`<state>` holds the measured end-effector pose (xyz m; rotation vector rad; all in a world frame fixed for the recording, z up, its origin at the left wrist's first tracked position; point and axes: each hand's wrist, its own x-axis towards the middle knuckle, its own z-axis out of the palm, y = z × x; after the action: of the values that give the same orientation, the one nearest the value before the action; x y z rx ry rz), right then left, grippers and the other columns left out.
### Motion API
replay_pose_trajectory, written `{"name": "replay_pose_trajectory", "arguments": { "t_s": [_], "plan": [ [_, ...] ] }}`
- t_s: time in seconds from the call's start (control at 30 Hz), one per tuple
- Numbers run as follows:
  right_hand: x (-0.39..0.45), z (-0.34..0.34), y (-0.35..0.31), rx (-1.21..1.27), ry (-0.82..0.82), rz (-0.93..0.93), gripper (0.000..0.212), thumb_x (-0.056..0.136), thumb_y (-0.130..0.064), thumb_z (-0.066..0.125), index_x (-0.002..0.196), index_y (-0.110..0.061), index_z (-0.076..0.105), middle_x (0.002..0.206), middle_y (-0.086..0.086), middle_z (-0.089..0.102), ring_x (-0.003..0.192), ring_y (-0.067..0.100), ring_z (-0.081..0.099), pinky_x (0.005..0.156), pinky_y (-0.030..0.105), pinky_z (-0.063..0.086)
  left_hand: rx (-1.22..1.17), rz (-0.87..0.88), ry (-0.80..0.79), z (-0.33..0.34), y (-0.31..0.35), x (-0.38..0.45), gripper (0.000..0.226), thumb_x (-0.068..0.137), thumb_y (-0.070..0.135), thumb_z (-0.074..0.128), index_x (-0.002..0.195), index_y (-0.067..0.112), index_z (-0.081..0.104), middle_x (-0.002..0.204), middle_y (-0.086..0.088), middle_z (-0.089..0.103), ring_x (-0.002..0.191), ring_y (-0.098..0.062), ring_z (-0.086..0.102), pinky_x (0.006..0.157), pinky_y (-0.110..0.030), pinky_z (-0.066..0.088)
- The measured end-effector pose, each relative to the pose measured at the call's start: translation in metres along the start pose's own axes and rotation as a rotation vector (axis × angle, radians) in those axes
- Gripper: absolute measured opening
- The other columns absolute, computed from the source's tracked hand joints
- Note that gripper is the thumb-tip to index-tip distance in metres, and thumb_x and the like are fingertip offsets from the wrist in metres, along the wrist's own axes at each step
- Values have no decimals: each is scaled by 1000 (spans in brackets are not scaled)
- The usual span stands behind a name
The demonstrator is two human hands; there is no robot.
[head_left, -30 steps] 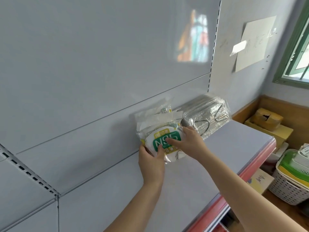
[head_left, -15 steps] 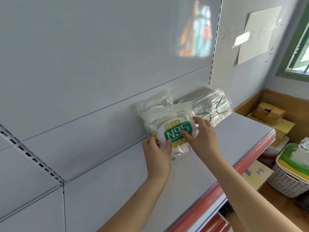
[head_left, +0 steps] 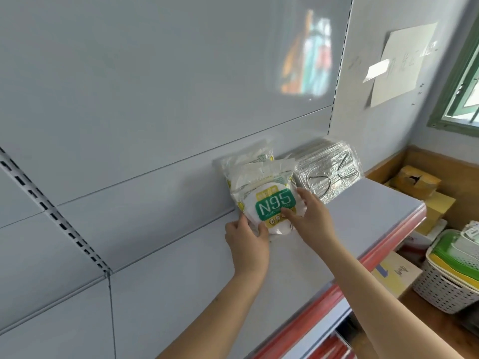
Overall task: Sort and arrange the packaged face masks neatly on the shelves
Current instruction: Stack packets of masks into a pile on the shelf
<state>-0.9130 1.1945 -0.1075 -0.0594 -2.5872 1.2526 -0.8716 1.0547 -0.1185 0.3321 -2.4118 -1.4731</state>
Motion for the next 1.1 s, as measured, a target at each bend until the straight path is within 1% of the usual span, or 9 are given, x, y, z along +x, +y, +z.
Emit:
{"name": "replay_pose_trajectory", "arguments": {
  "t_s": [0.13,0.23,0.37,0.53,0.8,0.9,0.97,1.03,1.1],
  "plan": [
    [-4,-6,-8,-113,29,-5,60,90,-27,70,144,-14,47,140,8,55,128,31,48,104,44,40,50,-16,-113,-4,1,-1,35,96,17,64,128,10,54,118,-12,51,100,-25,62,80,-25,47],
    [-16,-2,-29,-134,145,-38,56,92,-24,64,144,-13,47,143,8,51,131,31,43,108,44,37,68,-19,-91,-23,1,-4,55,96,25,64,145,12,43,133,-9,46,122,-24,54,98,-31,48],
    [-35,26,-105,32,199,-282,45,94,-24,62,137,-12,55,138,5,55,128,27,47,108,40,37,288,144,-39,-82,-9,-18,63,101,30,53,157,14,28,150,-5,37,141,-20,35,116,-30,32],
    [-84,96,-236,204,-105,-529,45,99,-38,51,140,-18,52,137,0,56,128,19,50,104,38,43,533,194,74,-205,-44,-35,57,102,38,45,154,18,33,154,-1,40,144,-18,34,120,-32,30],
    [-274,240,-433,414,-679,-695,37,102,-38,43,131,-20,58,123,-6,61,105,9,54,86,24,35,666,-90,369,-466,-147,-148,54,103,44,42,152,24,38,156,4,40,145,-14,32,121,-33,27],
    [-362,305,-498,436,-885,-632,33,104,-37,40,117,-16,62,108,5,66,103,23,59,86,35,42,586,-204,524,-570,-188,-207,48,103,43,45,148,27,45,151,9,45,140,-9,38,117,-26,31],
    [-431,361,-541,436,-1016,-553,39,103,-40,40,108,-7,61,112,18,65,107,33,61,97,46,49,528,-273,631,-643,-224,-248,43,103,40,48,144,28,49,144,11,49,133,-6,44,113,-22,36],
    [-476,402,-565,431,-1127,-439,49,102,-42,42,113,4,57,117,24,62,110,39,60,102,53,47,463,-316,733,-690,-246,-270,38,102,34,52,139,26,54,136,10,52,125,-4,50,107,-20,42],
    [-522,453,-593,412,-1231,-305,52,102,-40,46,115,9,55,106,26,62,104,40,62,103,55,46,372,-382,858,-742,-273,-293,35,101,27,56,136,23,57,130,6,55,118,-6,54,97,-17,43]
  ]
}}
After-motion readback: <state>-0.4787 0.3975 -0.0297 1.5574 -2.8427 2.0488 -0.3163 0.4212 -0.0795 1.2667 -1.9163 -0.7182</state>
